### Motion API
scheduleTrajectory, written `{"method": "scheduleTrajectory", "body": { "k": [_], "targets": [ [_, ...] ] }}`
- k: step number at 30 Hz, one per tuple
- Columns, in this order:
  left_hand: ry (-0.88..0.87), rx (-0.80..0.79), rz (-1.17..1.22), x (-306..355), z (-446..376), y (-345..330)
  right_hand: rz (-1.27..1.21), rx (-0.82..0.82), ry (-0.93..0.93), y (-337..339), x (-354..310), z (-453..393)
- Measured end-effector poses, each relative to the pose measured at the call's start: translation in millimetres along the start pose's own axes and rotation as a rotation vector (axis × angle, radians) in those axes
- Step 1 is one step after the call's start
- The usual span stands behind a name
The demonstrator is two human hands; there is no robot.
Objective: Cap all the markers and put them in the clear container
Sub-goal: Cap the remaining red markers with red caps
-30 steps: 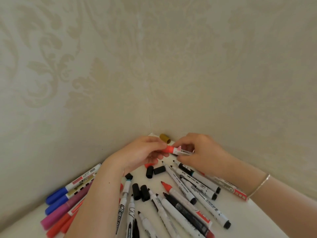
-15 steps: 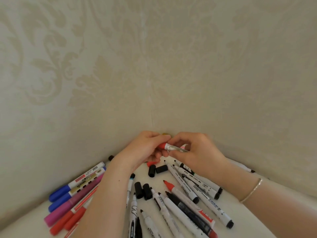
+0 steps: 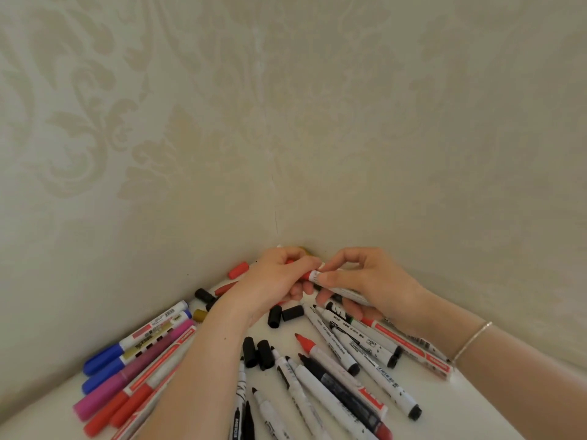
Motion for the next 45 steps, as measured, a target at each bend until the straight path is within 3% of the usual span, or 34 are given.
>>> {"method": "scheduleTrajectory", "body": {
  "k": [5,8,11,13,18,21,25,29,34,39,41,45],
  "targets": [
    [0.004,-0.002,0.016,1.4,0.6,1.6,0.087,-0.046,-0.036,8.4,-3.9,-1.8],
    [0.028,0.089,-0.077,-0.5,1.4,15.2,0.478,0.011,-0.106,23.4,0.2,-5.2],
    [0.049,0.145,-0.177,-4.2,1.0,28.4,0.937,-0.204,-0.247,30.3,6.8,-0.8],
    [0.070,0.145,-0.156,-5.1,1.8,32.1,1.086,-0.247,-0.280,27.3,11.7,2.0],
    [0.104,0.134,-0.057,-3.2,4.9,35.6,1.328,-0.113,-0.199,16.1,21.4,0.1],
    [0.115,0.112,0.006,-2.7,7.7,39.9,1.217,-0.070,-0.204,23.7,17.0,-3.3],
    [0.124,0.100,0.024,-0.9,10.3,45.0,0.573,0.106,-0.122,28.6,-2.4,-7.9],
    [0.134,0.024,0.035,-0.3,9.7,39.9,0.223,0.108,0.013,4.6,-8.7,-18.4],
    [0.123,-0.042,0.055,-3.4,8.4,34.2,0.351,0.116,0.167,-18.9,-7.8,-27.0],
    [0.108,-0.005,0.148,1.4,9.8,31.4,0.402,0.144,0.218,-35.8,-4.4,-29.9],
    [0.095,0.063,0.144,1.9,8.9,34.0,0.452,0.181,0.227,-39.9,-2.9,-30.1],
    [0.026,0.381,0.083,-0.8,4.3,51.8,0.584,0.170,0.241,-41.5,5.7,-27.1]
  ]
}}
Point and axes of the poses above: each hand's wrist, its own z-axis away from the middle knuckle, its own y-axis out of the back of the hand, x = y × z, the point moved 1 cm from there along -z, towards the middle knuckle, and after that the axes turned 8 degrees about z, right-handed, at the moved point
